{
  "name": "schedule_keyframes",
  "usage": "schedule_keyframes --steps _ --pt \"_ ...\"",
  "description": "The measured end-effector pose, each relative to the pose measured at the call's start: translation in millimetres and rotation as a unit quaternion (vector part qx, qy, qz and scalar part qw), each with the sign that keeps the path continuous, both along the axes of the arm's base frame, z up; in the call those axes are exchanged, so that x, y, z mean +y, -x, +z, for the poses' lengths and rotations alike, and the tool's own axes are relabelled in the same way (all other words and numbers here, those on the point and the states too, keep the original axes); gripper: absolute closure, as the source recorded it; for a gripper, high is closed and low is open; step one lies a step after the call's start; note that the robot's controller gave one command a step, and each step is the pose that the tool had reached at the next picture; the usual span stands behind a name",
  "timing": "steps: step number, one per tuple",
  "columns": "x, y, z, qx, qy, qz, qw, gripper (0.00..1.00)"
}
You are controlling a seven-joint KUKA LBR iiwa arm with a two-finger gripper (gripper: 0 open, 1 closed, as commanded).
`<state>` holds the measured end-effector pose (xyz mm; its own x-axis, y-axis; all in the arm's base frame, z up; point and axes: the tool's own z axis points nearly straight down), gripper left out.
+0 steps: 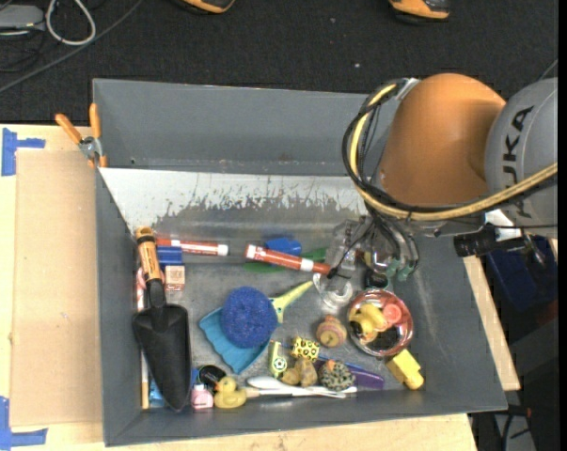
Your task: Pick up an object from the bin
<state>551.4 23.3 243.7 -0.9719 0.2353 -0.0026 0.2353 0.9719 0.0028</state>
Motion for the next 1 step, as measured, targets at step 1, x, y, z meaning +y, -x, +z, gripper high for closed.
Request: schedule_keyframes --steps 1 --pt "-25.8 26.3 -73.5 0.0062 0.000 0.014 0.9999 1.00"
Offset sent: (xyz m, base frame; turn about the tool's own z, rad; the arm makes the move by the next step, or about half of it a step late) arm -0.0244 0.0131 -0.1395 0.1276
